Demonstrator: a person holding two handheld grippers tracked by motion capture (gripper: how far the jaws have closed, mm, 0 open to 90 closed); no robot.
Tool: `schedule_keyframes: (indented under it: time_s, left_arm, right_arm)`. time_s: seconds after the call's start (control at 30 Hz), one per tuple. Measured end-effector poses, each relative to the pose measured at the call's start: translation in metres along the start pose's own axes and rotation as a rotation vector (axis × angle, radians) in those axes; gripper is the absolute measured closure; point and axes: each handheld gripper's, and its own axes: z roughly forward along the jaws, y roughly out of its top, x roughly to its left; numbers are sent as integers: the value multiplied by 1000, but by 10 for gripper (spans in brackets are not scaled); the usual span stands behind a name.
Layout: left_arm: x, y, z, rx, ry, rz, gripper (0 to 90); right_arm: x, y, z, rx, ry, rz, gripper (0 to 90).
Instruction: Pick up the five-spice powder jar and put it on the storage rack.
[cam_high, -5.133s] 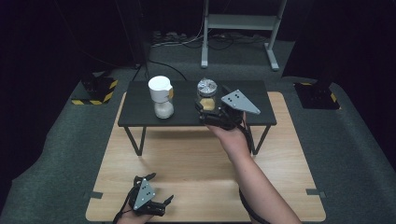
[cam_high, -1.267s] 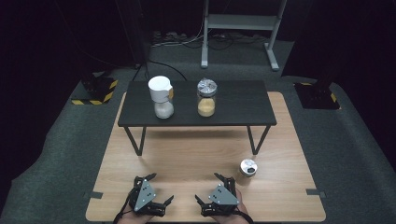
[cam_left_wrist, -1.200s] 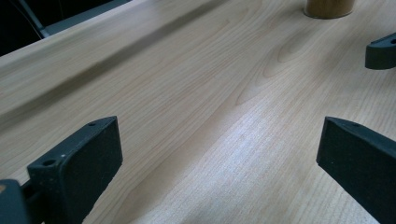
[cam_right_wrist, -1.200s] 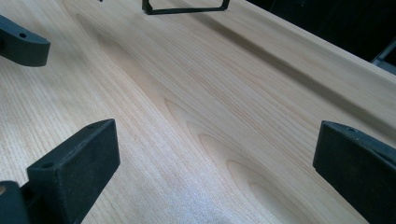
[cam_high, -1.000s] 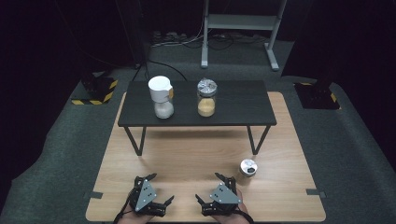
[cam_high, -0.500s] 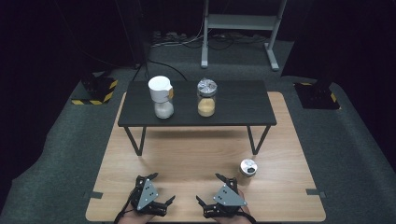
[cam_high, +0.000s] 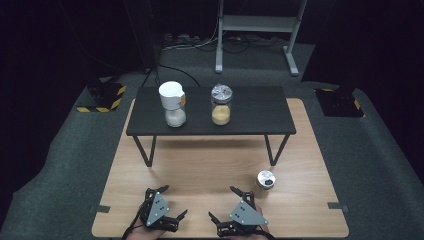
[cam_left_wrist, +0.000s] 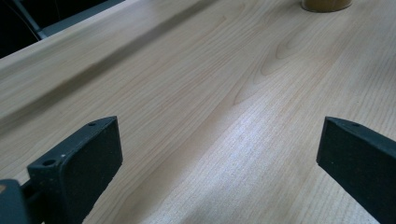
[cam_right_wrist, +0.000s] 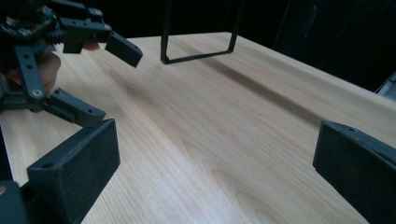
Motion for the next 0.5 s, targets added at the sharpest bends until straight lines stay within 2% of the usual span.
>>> schedule_keyframes:
  time_s: [0.3, 0.5]
  left_arm:
    - [-1, 0, 0, 1, 7, 5, 5]
    - [0, 0, 0, -1, 7, 0, 5]
  right_arm:
    - [0, 11, -10, -29, -7, 4, 1]
    - [-2, 15, -15, -31, 5, -4, 0]
